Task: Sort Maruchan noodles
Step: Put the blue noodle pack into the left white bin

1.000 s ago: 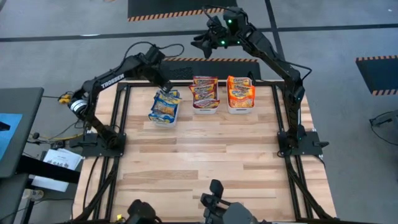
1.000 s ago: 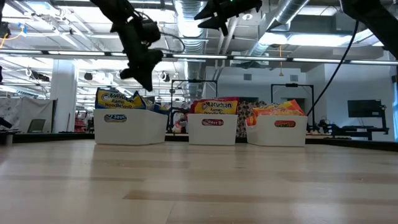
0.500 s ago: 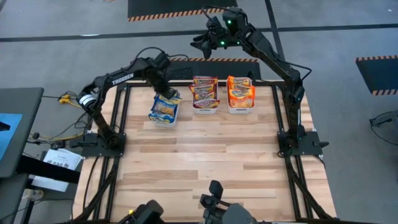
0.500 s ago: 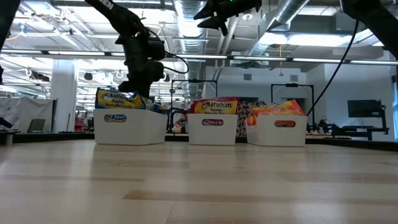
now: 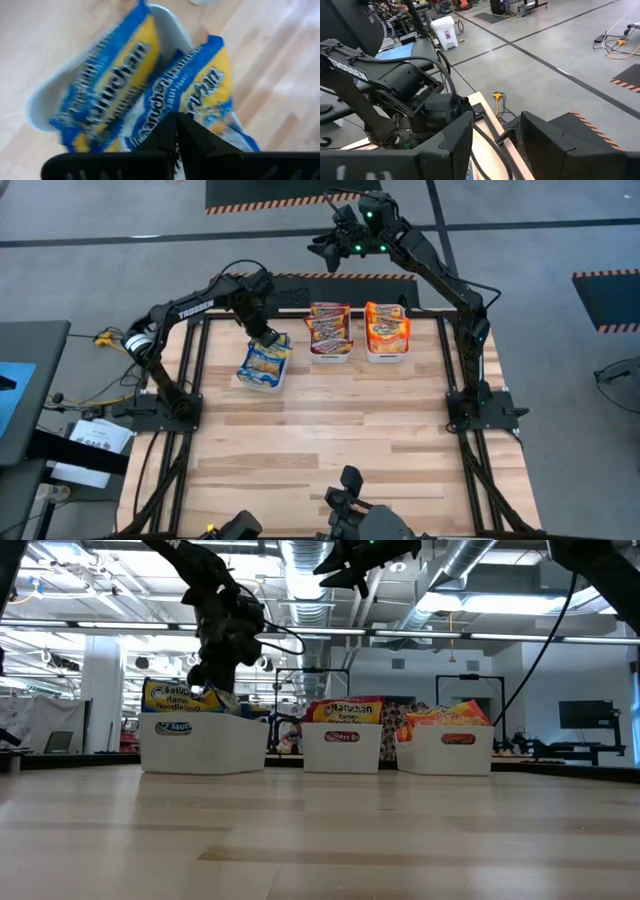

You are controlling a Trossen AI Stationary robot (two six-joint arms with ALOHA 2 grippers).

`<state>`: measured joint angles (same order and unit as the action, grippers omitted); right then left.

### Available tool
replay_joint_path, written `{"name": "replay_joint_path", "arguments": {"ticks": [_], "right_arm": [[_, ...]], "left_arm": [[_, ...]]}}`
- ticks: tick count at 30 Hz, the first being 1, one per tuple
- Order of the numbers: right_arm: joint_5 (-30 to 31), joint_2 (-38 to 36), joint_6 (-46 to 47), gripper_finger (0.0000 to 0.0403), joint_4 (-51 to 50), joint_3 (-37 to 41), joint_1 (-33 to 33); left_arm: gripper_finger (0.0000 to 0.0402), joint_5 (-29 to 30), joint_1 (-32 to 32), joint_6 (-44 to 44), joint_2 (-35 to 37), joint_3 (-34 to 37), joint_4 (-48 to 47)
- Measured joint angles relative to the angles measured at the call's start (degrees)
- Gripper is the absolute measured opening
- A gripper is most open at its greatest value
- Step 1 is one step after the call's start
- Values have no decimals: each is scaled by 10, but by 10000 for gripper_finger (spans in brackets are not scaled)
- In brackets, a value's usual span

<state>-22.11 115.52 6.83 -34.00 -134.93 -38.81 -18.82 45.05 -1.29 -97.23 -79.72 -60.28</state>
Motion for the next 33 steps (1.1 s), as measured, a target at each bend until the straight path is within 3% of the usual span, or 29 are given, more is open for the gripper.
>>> {"name": "replay_joint_path", "arguments": {"ticks": [3,8,18,29,33], "right_arm": [[0,0,0,189,0,0,0],[-1,0,2,189,-16,0,1],[-5,0,24,189,-113,0,10],[-102,0,17,189,-255,0,66],[-110,-1,17,189,-307,10,107]], "left_arm": [[1,-20,-1,-10,7,0,-19],[1,-5,-1,-16,9,0,-22],[1,-49,-25,-41,13,0,-83],[1,-49,-36,-43,42,0,-99],[1,-46,-36,-51,54,0,-101]]}}
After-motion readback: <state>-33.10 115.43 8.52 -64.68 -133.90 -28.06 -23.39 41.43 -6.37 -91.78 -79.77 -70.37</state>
